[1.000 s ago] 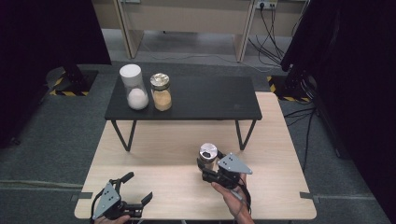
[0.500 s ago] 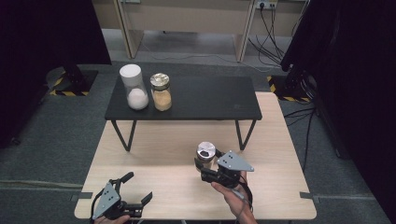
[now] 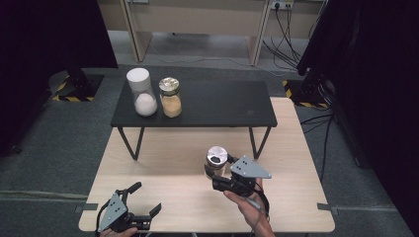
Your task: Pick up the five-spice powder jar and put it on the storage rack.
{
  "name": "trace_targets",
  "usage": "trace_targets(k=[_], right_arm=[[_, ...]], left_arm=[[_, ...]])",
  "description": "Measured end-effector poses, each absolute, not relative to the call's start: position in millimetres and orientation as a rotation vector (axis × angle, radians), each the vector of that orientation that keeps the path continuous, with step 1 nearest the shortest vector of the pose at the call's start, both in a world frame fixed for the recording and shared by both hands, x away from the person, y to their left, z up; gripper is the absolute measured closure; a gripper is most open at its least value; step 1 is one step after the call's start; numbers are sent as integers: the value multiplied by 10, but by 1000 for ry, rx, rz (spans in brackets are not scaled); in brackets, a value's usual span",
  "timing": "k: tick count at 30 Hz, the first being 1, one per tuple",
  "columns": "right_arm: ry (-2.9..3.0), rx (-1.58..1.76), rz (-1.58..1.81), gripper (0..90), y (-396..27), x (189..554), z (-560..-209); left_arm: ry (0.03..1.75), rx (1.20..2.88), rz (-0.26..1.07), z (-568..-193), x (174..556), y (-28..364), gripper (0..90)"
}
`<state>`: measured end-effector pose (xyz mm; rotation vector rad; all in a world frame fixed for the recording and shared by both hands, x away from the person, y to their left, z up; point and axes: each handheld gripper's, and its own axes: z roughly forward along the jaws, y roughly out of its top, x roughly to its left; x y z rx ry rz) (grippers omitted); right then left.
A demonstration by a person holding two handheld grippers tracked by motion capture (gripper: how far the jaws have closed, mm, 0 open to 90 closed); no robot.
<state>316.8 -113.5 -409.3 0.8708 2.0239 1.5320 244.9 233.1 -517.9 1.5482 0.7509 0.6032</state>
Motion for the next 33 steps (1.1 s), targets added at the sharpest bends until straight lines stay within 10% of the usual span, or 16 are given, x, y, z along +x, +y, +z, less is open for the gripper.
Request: trace_targets(k=[33], right_arm=[[2085,820,1588,312,-1122,3258,-3729]], left_arm=[[753,1552,603,-5184,2454,2330,7]])
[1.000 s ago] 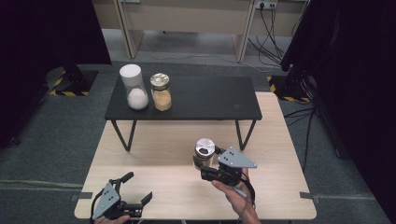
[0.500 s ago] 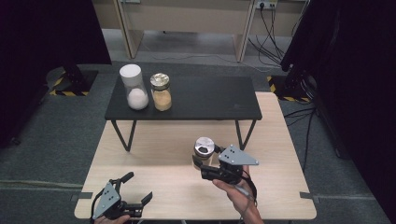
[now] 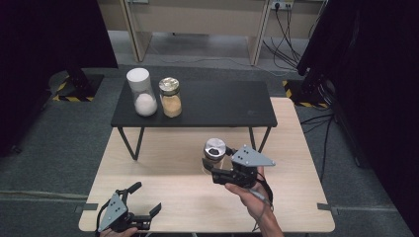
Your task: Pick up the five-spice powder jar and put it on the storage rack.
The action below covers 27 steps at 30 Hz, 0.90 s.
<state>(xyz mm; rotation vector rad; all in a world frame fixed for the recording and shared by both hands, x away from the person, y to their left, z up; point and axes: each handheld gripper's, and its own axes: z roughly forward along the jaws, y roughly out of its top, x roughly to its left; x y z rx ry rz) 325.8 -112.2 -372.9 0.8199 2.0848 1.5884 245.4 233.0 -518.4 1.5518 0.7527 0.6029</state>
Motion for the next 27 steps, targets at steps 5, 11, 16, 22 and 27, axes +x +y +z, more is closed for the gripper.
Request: trace_targets(k=[5,11,16,22,27], right_arm=[[2095,808,1589,312,-1093,3288,-3646],[2120,784,1595,312,-1033,3328,-3512],[2136,780,1591,312,-989,3385,-3446],[2135,785,1593,312,-968,3445,-3382],[2129,793,1588,312,-952,3508,-3300]], left_arm=[[754,1551,602,-5185,2455,2329,7],[753,1552,602,-5185,2454,2331,7],[753,1550,603,-5184,2454,2332,7],[754,1551,602,-5185,2454,2331,7],[755,1551,602,-5185,2455,2331,7]])
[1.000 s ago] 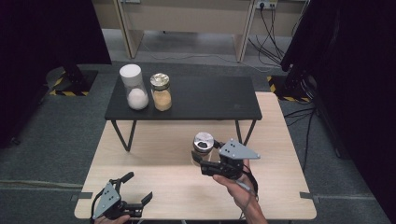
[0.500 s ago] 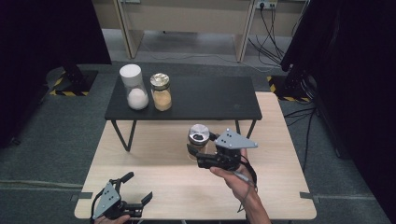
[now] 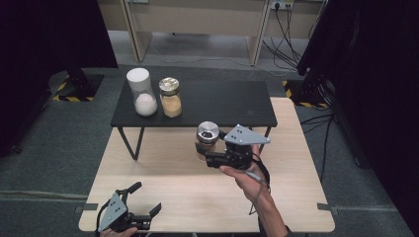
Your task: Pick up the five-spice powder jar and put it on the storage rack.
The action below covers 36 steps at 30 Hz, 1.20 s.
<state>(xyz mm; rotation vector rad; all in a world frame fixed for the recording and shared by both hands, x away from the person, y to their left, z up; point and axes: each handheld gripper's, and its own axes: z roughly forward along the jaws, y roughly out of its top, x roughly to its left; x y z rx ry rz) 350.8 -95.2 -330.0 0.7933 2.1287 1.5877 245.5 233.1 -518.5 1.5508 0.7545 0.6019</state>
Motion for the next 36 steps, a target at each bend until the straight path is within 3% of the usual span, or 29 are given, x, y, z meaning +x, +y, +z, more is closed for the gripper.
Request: trace_targets(k=[36], right_arm=[[2092,844,1494,312,-649,4009,-2867]], left_arm=[[755,1548,600,-5182,2456,2336,7]])
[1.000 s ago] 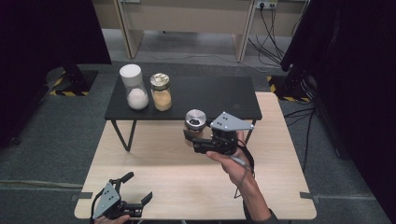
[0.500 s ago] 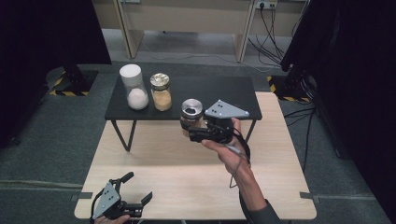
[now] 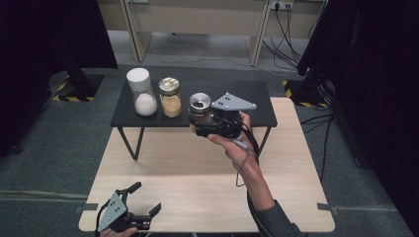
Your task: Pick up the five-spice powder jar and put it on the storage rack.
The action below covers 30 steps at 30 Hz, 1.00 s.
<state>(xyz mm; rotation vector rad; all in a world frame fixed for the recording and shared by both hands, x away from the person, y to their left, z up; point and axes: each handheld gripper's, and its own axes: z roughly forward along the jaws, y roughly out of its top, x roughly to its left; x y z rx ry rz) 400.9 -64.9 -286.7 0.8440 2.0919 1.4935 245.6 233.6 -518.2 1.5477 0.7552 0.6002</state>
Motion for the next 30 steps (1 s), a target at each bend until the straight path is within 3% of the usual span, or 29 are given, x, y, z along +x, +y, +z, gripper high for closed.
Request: trace_targets(k=[30], right_arm=[[2021,940,1435,312,-465,4429,-2902]], left_arm=[[752,1546,601,-5178,2454,2340,7]])
